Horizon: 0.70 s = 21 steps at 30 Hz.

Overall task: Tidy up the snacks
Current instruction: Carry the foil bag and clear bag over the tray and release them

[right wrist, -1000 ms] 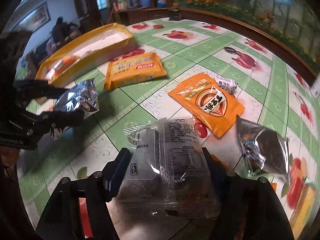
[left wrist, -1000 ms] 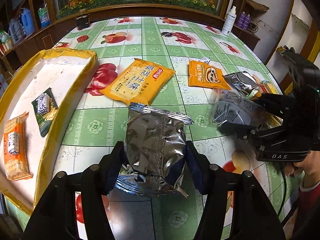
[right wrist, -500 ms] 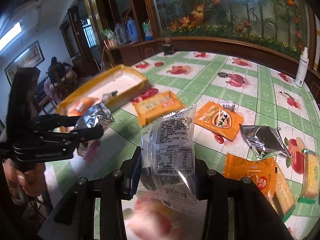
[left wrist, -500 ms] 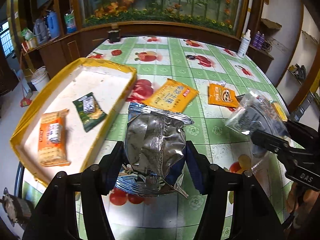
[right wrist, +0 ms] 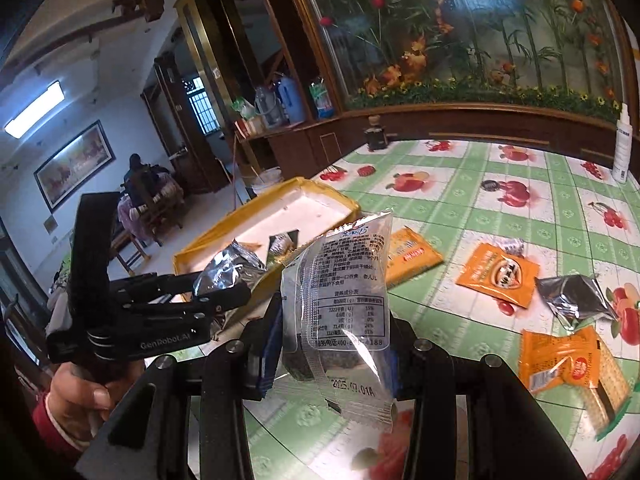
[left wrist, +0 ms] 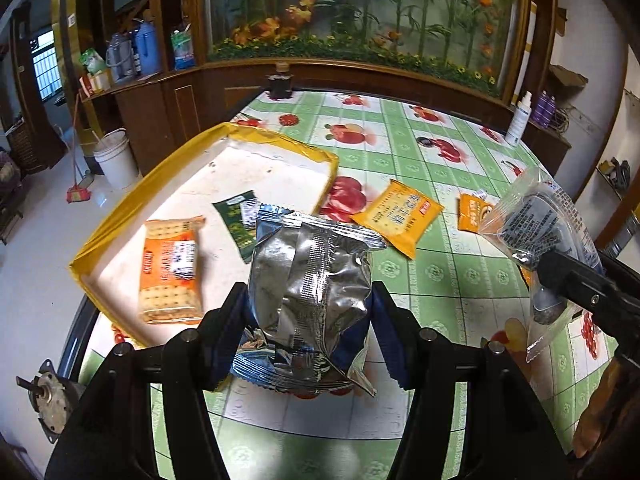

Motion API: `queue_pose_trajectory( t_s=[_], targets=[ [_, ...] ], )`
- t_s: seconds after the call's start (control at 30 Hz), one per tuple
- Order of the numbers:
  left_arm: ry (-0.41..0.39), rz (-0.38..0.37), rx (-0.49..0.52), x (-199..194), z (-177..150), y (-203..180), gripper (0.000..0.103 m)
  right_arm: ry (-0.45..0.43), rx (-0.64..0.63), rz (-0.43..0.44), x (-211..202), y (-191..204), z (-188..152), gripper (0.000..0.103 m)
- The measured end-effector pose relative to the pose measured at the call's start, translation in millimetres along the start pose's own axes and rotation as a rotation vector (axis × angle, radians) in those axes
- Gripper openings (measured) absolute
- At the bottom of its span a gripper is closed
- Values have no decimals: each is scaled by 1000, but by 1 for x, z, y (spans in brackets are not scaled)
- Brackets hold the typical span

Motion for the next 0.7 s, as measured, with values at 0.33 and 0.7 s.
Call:
queue_pose_trajectory(
  t_s=[0.33, 0.7],
  targets=[
    [-7, 43, -73, -1, -8, 38, 59, 1, 9, 26, 23, 27, 6, 42],
    [1, 92, -128, 6, -17, 67, 59, 40, -9, 25, 57, 47, 7, 42]
  ],
)
Point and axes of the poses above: each gripper's, at about its wrist camera, not at the fingertips, and x roughly the way its jaws point, y to its left, z to its top, the point moved 4 cm from there along x, roughly the way its jaws point, and after that the axes turned 15 degrees about x, right-handed, at the moved point
